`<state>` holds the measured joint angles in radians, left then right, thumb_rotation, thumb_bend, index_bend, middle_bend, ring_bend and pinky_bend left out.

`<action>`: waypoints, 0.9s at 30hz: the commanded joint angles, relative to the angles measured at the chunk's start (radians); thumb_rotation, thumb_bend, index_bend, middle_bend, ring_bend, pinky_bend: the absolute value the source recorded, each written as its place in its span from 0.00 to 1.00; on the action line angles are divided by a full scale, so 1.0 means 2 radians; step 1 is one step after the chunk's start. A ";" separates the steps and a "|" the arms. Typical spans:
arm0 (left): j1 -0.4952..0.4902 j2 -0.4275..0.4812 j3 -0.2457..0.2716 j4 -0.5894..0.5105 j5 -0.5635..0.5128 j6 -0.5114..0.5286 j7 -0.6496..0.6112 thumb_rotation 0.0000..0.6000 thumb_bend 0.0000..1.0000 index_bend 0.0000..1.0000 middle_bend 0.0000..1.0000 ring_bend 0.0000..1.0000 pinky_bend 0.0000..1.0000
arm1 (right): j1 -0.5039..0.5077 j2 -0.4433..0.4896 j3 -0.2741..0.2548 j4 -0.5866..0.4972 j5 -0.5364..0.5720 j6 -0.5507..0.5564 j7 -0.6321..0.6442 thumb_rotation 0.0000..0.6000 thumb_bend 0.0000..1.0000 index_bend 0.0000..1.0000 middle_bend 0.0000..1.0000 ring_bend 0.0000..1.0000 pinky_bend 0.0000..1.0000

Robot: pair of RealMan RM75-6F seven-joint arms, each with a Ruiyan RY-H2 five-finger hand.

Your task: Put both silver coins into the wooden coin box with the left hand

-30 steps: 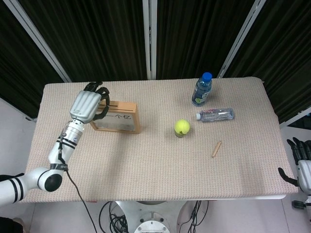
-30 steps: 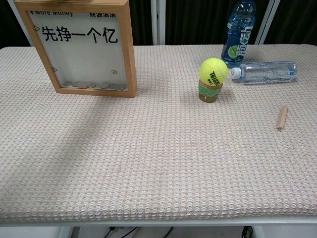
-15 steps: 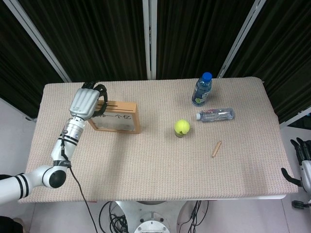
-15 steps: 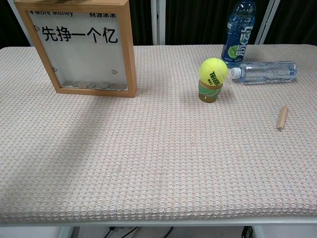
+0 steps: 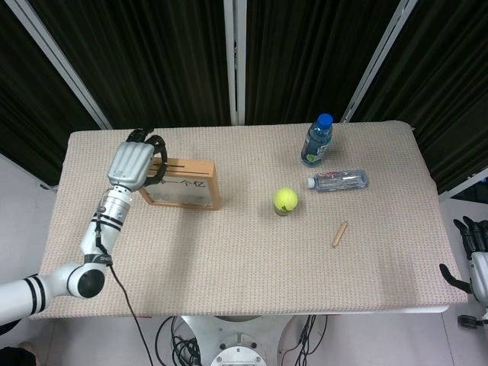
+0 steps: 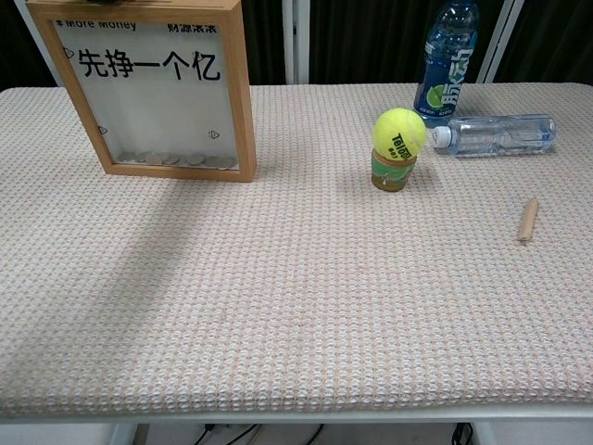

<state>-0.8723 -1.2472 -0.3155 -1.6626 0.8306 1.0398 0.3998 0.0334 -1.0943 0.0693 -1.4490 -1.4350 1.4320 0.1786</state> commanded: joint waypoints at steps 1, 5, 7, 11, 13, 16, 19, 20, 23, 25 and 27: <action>-0.001 -0.001 0.001 0.002 0.000 -0.001 -0.001 1.00 0.45 0.62 0.28 0.11 0.15 | 0.000 0.000 0.000 0.000 0.000 -0.001 -0.001 1.00 0.24 0.00 0.00 0.00 0.00; -0.002 -0.003 0.003 0.005 0.001 -0.001 -0.002 1.00 0.45 0.60 0.28 0.10 0.15 | 0.001 0.000 0.000 -0.001 0.000 -0.002 -0.002 1.00 0.23 0.00 0.00 0.00 0.00; -0.002 -0.003 0.005 0.006 0.003 -0.002 -0.002 1.00 0.45 0.55 0.28 0.10 0.15 | 0.002 0.000 0.000 -0.002 0.000 -0.002 -0.002 1.00 0.23 0.00 0.00 0.00 0.00; -0.001 0.000 0.008 0.005 0.009 -0.007 -0.007 1.00 0.44 0.30 0.27 0.10 0.14 | 0.002 0.000 0.001 -0.002 0.001 -0.003 -0.003 1.00 0.24 0.00 0.00 0.00 0.00; 0.000 0.000 0.008 0.005 0.011 -0.007 -0.010 1.00 0.44 0.19 0.26 0.10 0.14 | 0.002 0.000 0.001 -0.001 0.002 -0.003 -0.003 1.00 0.23 0.00 0.00 0.00 0.00; 0.002 0.002 0.009 0.002 0.018 -0.004 -0.013 1.00 0.44 0.12 0.26 0.10 0.14 | 0.002 0.000 0.001 0.000 0.002 -0.004 -0.002 1.00 0.23 0.00 0.00 0.00 0.00; 0.006 0.007 0.011 -0.009 0.033 0.007 -0.015 1.00 0.44 0.11 0.26 0.10 0.14 | 0.003 0.000 0.002 -0.001 0.002 -0.004 -0.003 1.00 0.23 0.00 0.00 0.00 0.00; 0.010 0.011 0.012 -0.017 0.045 0.016 -0.015 1.00 0.43 0.11 0.26 0.10 0.13 | 0.003 0.000 0.002 -0.002 0.001 -0.004 -0.003 1.00 0.24 0.00 0.00 0.00 0.00; 0.031 0.027 0.020 -0.051 0.098 0.062 -0.013 1.00 0.40 0.12 0.26 0.10 0.13 | 0.004 0.000 0.001 -0.004 -0.002 -0.003 -0.005 1.00 0.24 0.00 0.00 0.00 0.00; 0.053 0.037 0.035 -0.073 0.145 0.102 -0.011 1.00 0.37 0.16 0.26 0.10 0.14 | 0.004 -0.001 0.000 -0.005 -0.004 -0.001 -0.005 1.00 0.24 0.00 0.00 0.00 0.00; 0.089 0.050 0.062 -0.091 0.205 0.153 -0.009 1.00 0.33 0.20 0.26 0.11 0.15 | 0.004 -0.002 0.000 -0.003 -0.006 0.000 -0.004 1.00 0.23 0.00 0.00 0.00 0.00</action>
<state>-0.7884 -1.1911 -0.2577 -1.7716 1.0841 1.2067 0.3758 0.0407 -1.0983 0.0689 -1.4557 -1.4467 1.4320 0.1706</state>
